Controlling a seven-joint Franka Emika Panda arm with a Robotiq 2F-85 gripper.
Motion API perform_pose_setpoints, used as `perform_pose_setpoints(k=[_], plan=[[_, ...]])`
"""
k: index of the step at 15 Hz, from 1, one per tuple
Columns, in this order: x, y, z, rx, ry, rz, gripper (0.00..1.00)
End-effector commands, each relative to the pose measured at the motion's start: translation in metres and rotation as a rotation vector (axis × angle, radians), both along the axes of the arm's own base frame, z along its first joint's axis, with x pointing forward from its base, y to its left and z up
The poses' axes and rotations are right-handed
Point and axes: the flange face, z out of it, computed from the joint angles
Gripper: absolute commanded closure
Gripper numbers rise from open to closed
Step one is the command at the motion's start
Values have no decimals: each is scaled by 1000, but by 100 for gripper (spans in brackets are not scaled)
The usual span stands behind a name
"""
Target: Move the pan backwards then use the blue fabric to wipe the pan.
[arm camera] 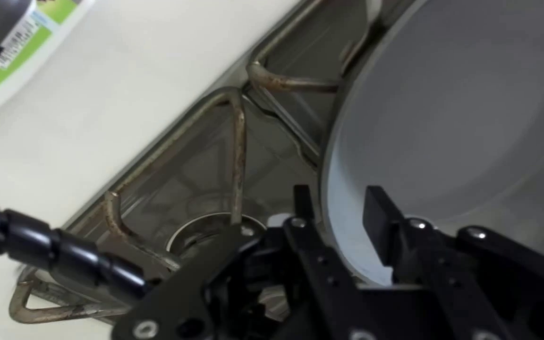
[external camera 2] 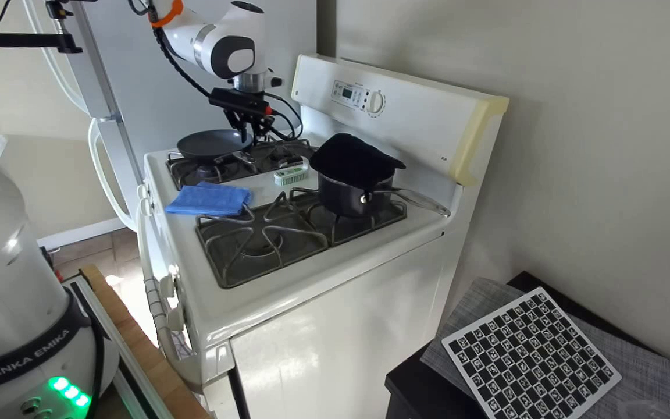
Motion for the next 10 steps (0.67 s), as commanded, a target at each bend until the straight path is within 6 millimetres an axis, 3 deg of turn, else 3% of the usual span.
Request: perform_pose_setpoints(k=[1,2,4,5,10], plan=[[6,2,-4,-14,-3,3,82],[6,2,-4,-18,-4,6,99],[7,2,-4,-24,-7,12,96],[7,2,-5,-28,-7,14,100],[8,2,-5,-42,-13,23,100]])
